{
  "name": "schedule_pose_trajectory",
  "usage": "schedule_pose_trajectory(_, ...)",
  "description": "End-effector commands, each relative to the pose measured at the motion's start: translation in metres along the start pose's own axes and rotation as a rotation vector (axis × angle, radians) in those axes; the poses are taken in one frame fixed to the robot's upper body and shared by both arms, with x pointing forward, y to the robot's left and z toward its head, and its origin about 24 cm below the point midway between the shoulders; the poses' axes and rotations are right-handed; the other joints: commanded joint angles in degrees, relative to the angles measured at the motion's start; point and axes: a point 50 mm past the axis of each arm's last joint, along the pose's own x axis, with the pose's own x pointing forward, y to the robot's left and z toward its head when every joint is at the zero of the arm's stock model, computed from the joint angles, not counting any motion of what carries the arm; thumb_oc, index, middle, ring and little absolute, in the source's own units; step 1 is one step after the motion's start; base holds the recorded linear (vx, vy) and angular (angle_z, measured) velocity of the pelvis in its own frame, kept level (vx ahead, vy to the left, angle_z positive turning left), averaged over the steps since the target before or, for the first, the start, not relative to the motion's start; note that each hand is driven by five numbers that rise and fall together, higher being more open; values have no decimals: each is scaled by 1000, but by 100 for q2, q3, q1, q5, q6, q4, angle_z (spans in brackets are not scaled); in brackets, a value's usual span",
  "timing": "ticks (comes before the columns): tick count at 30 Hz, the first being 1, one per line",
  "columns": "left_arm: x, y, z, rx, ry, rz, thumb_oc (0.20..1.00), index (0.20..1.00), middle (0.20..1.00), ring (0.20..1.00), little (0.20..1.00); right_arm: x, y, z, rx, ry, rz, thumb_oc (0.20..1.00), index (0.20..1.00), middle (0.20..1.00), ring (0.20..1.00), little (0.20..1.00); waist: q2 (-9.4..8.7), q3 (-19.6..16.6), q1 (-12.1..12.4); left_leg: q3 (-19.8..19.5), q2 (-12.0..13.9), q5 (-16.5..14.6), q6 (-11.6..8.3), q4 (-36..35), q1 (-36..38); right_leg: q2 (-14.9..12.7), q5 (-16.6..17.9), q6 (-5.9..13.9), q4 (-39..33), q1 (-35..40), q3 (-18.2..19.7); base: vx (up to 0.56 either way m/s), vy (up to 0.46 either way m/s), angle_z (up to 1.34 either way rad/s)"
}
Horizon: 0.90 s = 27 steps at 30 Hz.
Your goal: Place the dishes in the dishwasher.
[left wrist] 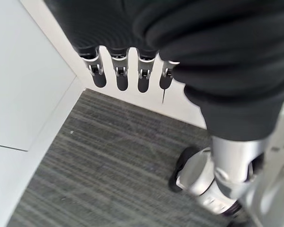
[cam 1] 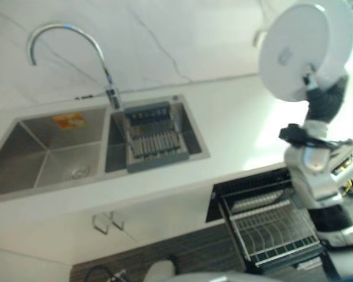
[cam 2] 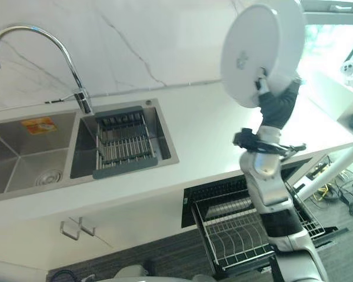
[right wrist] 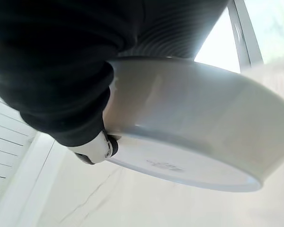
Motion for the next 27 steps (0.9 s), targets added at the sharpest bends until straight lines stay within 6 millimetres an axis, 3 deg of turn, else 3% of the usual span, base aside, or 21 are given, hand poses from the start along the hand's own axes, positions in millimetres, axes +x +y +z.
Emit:
schedule_pose_trajectory(1,6,31,-6,-34,50,67,1000,1000,1000,1000,1000,26,11,41,80,-239,-22,200,200,200,200,200,-16,366,91,-93,272,-968,-217,340,409,-315,382,278,-236,-22,-51,-76,-48,-10)
schedule_pose_trajectory(3,6,27,-6,-90,12,104,1000,1000,1000,1000,1000,20,-4,37,51,-228,-123,200,200,200,200,200,-23,335,-21,-59,332,-1002,-244,340,450,-280,368,302,-236,-34,52,-51,-51,-22)
schedule_pose_trajectory(7,-1,20,6,-156,-163,234,1000,1000,1000,1000,1000,-23,-67,18,-112,-139,-324,200,200,200,200,200,-35,158,-225,128,391,-1094,-297,340,530,-278,354,391,-236,-48,133,-16,-40,-18)
schedule_pose_trajectory(9,-3,18,7,-177,-184,247,1000,1000,1000,1000,1000,-36,-79,5,-137,-60,-341,200,200,200,200,200,-46,138,-264,188,459,-1076,-305,340,530,-272,358,381,-236,-57,140,-40,-58,-15)
schedule_pose_trajectory(17,-5,23,25,-240,-244,252,1000,1000,1000,1000,1000,-70,-86,-28,-246,57,-448,200,200,200,200,200,-3,104,-362,325,585,-1132,-326,340,582,-247,308,391,-236,-25,165,-24,-9,-9)
schedule_pose_trajectory(27,-5,31,28,-209,-270,246,1000,1000,1000,1000,1000,-111,-74,-75,-261,309,-459,200,200,200,200,200,59,129,-176,202,517,-1069,-318,340,443,-324,260,378,-236,34,-30,-21,24,1)
